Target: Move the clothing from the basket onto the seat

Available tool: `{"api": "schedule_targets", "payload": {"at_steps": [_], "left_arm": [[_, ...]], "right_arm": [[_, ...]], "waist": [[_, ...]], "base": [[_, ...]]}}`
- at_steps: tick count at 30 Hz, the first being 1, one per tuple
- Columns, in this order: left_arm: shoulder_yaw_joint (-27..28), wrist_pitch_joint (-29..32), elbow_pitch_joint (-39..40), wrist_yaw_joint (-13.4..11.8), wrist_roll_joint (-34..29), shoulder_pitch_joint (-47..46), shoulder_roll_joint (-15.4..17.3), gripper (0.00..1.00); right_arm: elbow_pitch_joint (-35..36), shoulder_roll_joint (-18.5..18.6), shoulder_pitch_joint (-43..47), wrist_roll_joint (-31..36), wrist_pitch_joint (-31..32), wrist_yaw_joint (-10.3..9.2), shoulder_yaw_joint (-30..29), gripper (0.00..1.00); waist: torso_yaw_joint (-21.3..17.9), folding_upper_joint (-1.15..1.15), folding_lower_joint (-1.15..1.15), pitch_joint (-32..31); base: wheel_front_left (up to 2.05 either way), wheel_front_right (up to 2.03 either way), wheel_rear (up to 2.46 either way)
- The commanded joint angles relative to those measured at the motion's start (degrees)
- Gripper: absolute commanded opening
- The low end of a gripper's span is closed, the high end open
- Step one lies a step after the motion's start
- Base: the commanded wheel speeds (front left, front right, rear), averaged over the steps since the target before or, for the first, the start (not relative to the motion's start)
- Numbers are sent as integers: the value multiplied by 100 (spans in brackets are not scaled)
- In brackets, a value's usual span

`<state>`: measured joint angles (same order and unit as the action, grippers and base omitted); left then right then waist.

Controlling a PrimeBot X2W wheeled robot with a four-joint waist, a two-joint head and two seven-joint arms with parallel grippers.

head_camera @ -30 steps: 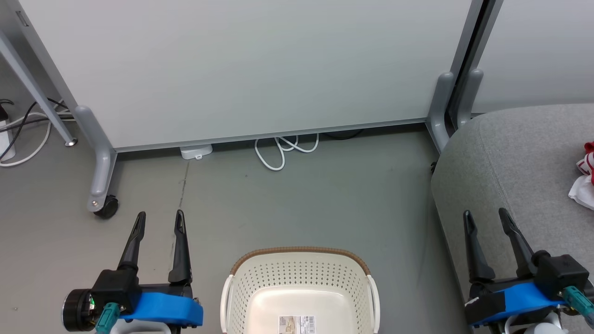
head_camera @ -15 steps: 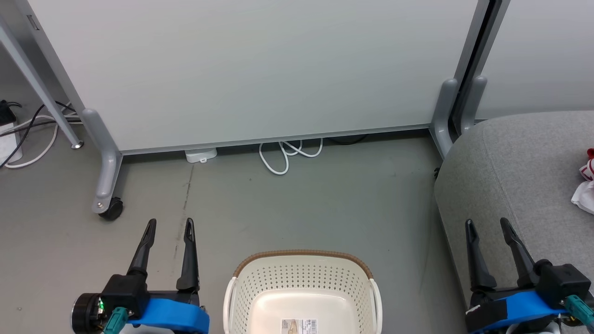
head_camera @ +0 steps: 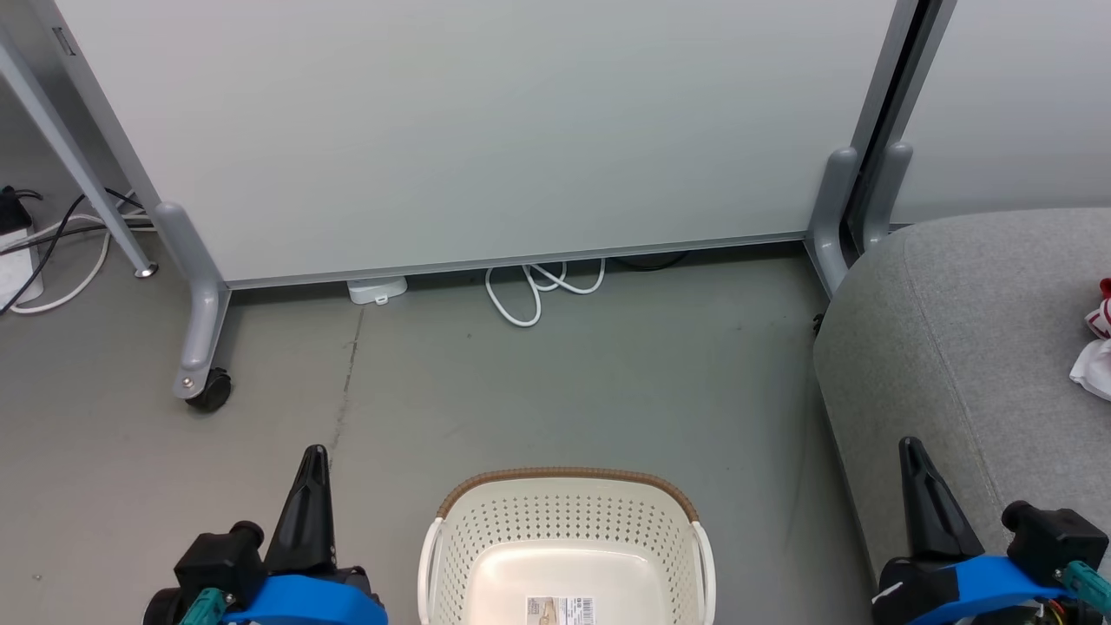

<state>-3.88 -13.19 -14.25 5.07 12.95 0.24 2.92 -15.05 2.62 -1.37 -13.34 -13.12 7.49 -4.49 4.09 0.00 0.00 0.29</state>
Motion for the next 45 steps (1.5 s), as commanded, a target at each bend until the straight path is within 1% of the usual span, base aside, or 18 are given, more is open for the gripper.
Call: {"api": "schedule_targets", "payload": {"at_steps": [1, 19, 20, 34, 45], "left_arm": [[77, 53, 83, 12, 275, -134, 1, 0], [304, 506, 85, 68, 2107, -270, 0, 0], [327, 551, 84, 74, 2286, -284, 0, 0], [478, 846, 76, 111, 3449, -373, -1, 0], [586, 1051, 70, 139, 4249, -428, -1, 0]], "right_arm": [[88, 17, -114, -283, 62, 0, -30, 0], [132, 22, -193, -2112, 493, 0, -47, 0], [133, 22, -203, -2289, 537, 0, -52, 0], [132, 26, -278, -3446, 831, 0, -84, 0], [131, 28, -323, -4240, 1038, 0, -107, 0]], "waist": [[-7, 0, 0, 0], [-68, 0, 0, -1], [-75, 0, 0, -1], [-123, 0, 0, -3], [-160, 0, 0, -4]], "base": [[0, 0, 0], [0, 0, 0], [0, 0, 0], [0, 0, 0], [0, 0, 0]]}}
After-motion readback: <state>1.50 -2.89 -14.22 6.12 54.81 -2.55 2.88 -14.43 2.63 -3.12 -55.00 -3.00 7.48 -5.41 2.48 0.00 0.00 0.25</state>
